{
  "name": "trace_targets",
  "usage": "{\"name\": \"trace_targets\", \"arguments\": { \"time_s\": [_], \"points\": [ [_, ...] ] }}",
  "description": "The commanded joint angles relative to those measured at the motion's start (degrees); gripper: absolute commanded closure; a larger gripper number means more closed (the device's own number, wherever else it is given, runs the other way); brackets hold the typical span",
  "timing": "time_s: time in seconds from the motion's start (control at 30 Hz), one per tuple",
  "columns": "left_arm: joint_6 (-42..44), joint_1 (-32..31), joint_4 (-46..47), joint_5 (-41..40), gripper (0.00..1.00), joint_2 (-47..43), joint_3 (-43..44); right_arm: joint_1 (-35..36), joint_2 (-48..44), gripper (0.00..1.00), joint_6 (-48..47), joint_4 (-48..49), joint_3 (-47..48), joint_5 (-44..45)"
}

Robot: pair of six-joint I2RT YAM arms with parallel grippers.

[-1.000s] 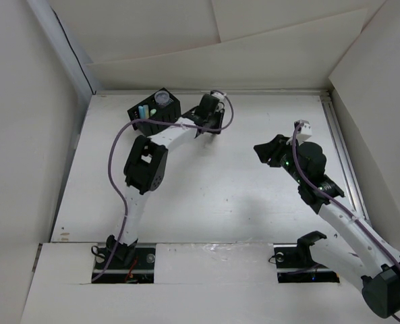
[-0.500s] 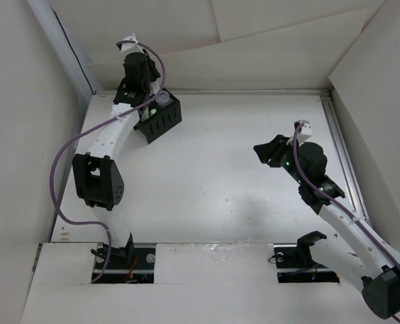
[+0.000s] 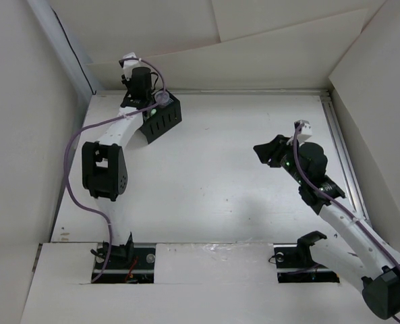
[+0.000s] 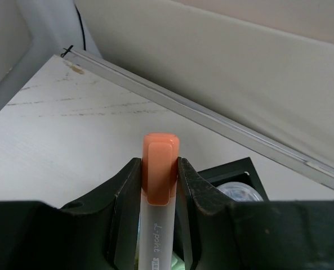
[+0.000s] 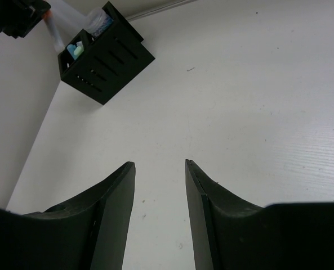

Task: Sort the stationery into containers
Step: Place the stationery in the storage box.

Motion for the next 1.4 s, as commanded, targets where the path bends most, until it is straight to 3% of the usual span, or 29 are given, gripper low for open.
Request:
{"name": "trace_targets", "arguments": {
  "time_s": [0.0, 0.83, 1.1, 1.37],
  "points": [
    [2.2, -0.2, 6.0, -4.7, 0.79, -0.1, -0.8, -0.4, -0.3, 0.53, 0.0, 2.4, 0.3, -0.6],
    [6.2, -0.2, 15.1, -8.9, 0.79, 1.7, -9.5, -0.4, 0.8, 0.53, 0.0, 2.9, 0.3, -0.6],
    [4.8, -0.2, 16.2, -9.5, 0.68, -1.2, -12.8, -0.4, 0.8, 0.53, 0.0, 2.9, 0.3, -0.6],
    [4.2, -0.7, 16.7, -9.5, 0.67, -3.3, -14.4, -0.4, 0.3, 0.53, 0.0, 2.9, 0.3, -0.6]
  ]
}}
